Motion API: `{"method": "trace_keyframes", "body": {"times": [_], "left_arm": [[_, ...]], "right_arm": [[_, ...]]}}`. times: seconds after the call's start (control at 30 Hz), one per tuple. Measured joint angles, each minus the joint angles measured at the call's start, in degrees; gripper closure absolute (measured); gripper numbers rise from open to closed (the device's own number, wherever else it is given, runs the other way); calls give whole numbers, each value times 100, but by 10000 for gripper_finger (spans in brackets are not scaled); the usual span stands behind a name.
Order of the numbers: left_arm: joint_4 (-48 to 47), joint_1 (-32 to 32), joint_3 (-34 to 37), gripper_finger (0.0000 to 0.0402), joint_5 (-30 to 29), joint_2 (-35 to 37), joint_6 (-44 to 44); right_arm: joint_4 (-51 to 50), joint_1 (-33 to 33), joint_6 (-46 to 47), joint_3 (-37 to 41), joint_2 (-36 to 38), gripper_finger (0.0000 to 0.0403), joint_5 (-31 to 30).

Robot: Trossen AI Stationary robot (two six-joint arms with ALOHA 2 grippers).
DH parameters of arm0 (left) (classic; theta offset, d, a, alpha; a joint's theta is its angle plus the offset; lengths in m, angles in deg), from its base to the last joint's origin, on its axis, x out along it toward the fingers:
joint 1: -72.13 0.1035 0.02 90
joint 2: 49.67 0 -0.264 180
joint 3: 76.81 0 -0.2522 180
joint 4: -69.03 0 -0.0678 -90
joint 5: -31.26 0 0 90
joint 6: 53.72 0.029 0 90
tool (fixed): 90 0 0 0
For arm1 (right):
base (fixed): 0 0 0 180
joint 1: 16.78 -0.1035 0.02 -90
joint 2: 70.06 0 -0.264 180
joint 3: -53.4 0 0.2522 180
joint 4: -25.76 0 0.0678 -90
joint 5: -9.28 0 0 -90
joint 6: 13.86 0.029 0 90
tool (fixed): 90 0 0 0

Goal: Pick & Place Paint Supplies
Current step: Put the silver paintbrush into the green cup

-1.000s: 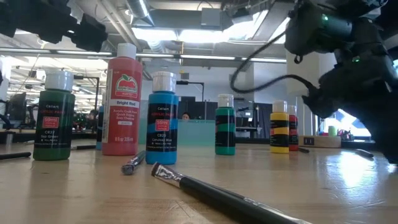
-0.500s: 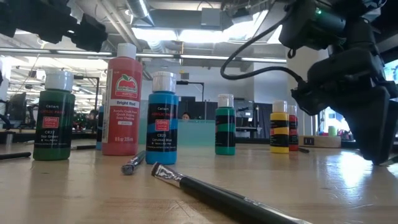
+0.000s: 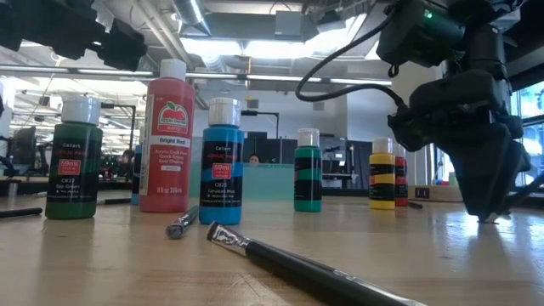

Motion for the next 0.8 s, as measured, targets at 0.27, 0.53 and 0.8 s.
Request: {"method": "trace_keyframes", "body": {"times": [0.27, 0.53, 0.8], "left_arm": [[190, -9, 2, 154, -42, -4, -152], [1232, -7, 2, 155, -218, -312, 77], [2991, -6, 4, 154, -1651, -1498, 2062]], "right_arm": [[101, 84, -21, 7, 0, 234, 24], [275, 214, -26, 14, -8, 234, 41], [521, 359, -45, 20, -20, 234, 44]]}}
